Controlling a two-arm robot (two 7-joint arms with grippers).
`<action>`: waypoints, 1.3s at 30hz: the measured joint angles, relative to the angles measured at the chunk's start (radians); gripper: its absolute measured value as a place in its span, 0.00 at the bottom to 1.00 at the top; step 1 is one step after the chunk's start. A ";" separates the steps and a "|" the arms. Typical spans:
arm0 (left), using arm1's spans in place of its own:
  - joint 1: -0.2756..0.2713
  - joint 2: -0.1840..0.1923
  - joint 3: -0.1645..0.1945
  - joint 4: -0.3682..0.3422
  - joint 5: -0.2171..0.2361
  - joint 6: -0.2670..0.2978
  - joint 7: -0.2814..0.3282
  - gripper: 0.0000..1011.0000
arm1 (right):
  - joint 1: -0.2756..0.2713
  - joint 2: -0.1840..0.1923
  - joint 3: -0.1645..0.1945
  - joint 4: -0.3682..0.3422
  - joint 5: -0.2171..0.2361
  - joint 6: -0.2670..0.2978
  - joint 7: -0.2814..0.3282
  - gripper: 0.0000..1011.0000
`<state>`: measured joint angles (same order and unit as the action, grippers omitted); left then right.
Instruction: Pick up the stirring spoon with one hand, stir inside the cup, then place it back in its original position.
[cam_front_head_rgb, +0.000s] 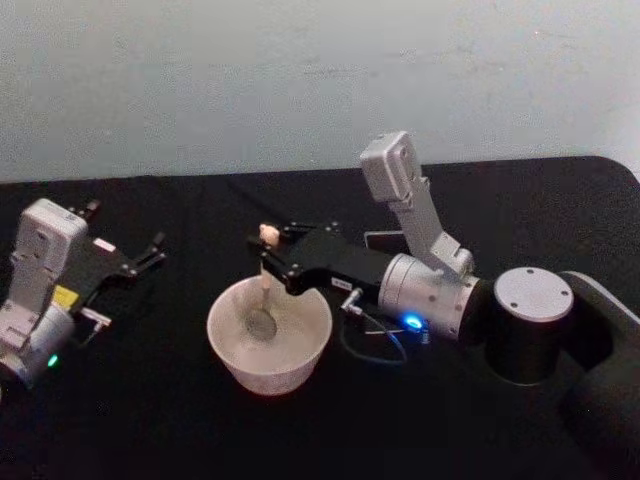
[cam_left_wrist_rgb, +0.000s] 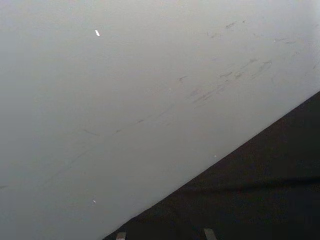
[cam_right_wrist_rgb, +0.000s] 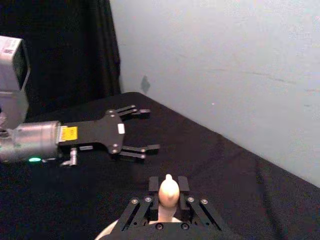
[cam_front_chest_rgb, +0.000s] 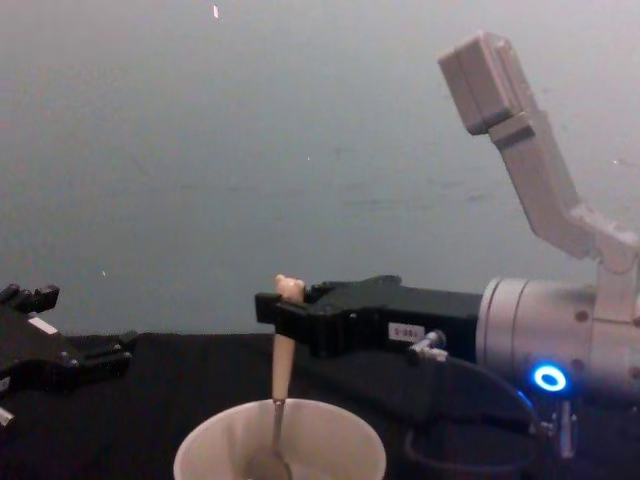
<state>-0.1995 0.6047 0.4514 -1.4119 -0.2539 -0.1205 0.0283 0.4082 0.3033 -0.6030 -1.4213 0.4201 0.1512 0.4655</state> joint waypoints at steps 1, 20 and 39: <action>0.000 0.000 0.000 0.000 0.000 0.000 0.000 0.99 | 0.000 0.001 0.006 0.001 -0.001 0.000 -0.001 0.21; 0.000 0.000 0.000 0.000 0.000 0.000 0.000 0.99 | -0.080 0.089 0.068 -0.132 0.052 0.044 0.006 0.21; 0.000 0.000 0.000 0.000 0.000 0.000 0.000 0.99 | -0.072 0.068 0.136 -0.178 0.163 0.098 -0.080 0.21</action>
<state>-0.1996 0.6047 0.4514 -1.4119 -0.2539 -0.1205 0.0283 0.3363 0.3711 -0.4671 -1.5995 0.5831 0.2489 0.3853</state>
